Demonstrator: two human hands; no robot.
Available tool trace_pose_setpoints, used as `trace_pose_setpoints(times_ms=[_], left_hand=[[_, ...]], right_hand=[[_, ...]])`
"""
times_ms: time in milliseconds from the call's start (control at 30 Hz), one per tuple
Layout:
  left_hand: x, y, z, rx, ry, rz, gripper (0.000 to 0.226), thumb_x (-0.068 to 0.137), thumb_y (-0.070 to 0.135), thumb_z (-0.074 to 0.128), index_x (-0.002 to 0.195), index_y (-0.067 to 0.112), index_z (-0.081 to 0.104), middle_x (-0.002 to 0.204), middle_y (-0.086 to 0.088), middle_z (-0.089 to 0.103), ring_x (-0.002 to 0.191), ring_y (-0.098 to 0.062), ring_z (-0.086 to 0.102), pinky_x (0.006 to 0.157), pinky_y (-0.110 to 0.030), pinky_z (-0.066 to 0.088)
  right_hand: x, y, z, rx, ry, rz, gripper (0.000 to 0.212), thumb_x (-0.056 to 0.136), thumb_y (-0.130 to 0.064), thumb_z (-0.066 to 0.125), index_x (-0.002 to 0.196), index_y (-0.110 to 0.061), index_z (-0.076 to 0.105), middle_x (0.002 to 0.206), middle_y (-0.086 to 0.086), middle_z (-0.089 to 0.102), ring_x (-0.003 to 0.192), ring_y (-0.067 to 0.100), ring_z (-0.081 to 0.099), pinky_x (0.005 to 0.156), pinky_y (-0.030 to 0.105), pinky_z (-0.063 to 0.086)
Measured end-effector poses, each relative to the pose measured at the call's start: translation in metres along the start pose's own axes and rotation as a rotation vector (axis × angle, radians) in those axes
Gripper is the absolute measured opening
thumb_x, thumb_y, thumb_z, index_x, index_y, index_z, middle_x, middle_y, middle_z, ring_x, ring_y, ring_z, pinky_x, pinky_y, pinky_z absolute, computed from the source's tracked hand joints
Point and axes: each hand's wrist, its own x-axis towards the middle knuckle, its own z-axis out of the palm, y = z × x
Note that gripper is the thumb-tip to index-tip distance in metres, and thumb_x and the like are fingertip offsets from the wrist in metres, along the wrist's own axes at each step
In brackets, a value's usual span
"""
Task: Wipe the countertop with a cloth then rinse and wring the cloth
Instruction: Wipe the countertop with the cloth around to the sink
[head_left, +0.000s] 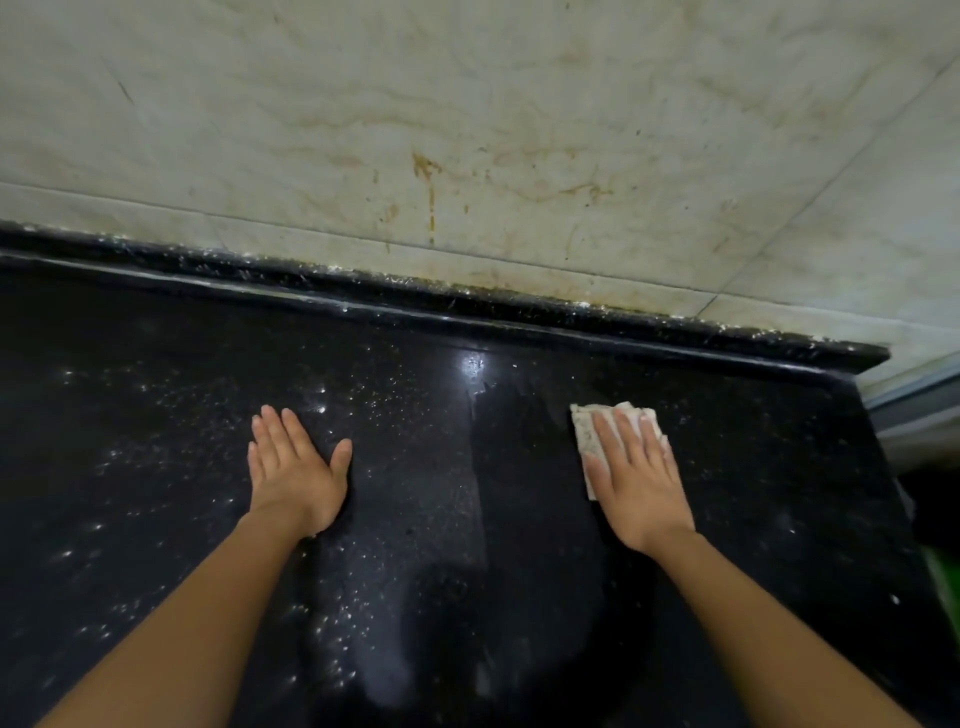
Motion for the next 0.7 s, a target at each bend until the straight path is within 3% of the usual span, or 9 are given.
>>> trace_pose_setpoints(times_ms=[133, 233, 333, 533, 700], left_hand=[[0.003, 0.001, 0.000, -0.001, -0.027, 0.004, 0.081, 0.096, 0.055, 0.011, 0.141, 0.001, -0.027, 0.148, -0.017, -0.037, 0.138, -0.027, -0.033, 0.115, -0.038, -0.015], [0.003, 0.000, 0.001, -0.011, -0.015, 0.024, 0.081, 0.096, 0.055, 0.012, 0.141, 0.000, -0.027, 0.148, -0.018, -0.036, 0.138, -0.028, -0.033, 0.115, -0.039, -0.015], [0.005, 0.000, 0.001, -0.013, -0.019, 0.026, 0.082, 0.096, 0.055, 0.012, 0.141, 0.000, -0.028, 0.148, -0.019, -0.037, 0.138, -0.028, -0.033, 0.115, -0.039, -0.016], [0.004, 0.000, -0.002, -0.024, -0.030, 0.024, 0.082, 0.095, 0.056, 0.013, 0.142, 0.001, -0.027, 0.149, -0.018, -0.036, 0.138, -0.027, -0.033, 0.115, -0.039, -0.015], [0.001, -0.001, -0.005, -0.023, -0.046, 0.024, 0.082, 0.095, 0.057, 0.012, 0.142, 0.002, -0.028, 0.148, -0.016, -0.037, 0.138, -0.025, -0.034, 0.114, -0.037, -0.016]], right_hand=[[0.023, -0.015, -0.005, 0.108, -0.003, 0.268, 0.058, 0.101, -0.048, 0.008, 0.152, -0.031, -0.012, 0.161, -0.001, -0.017, 0.145, 0.023, -0.023, 0.118, 0.041, -0.013], [0.034, -0.046, -0.006, 0.156, -0.040, 0.325, 0.059, 0.102, -0.045, 0.008, 0.152, -0.025, -0.016, 0.160, 0.004, -0.020, 0.144, 0.028, -0.025, 0.117, 0.045, -0.014], [0.042, -0.087, -0.004, 0.167, -0.072, 0.203, 0.059, 0.102, -0.044, 0.008, 0.151, -0.024, -0.018, 0.158, 0.004, -0.024, 0.143, 0.029, -0.027, 0.114, 0.044, -0.017], [0.052, -0.172, 0.005, 0.064, -0.151, -0.224, 0.059, 0.101, -0.049, 0.007, 0.145, -0.028, -0.026, 0.153, -0.002, -0.032, 0.138, 0.027, -0.036, 0.115, 0.044, -0.021], [0.054, -0.142, -0.004, -0.004, -0.159, -0.360, 0.056, 0.101, -0.051, 0.008, 0.148, -0.035, -0.018, 0.156, -0.008, -0.027, 0.140, 0.017, -0.032, 0.117, 0.038, -0.017]])
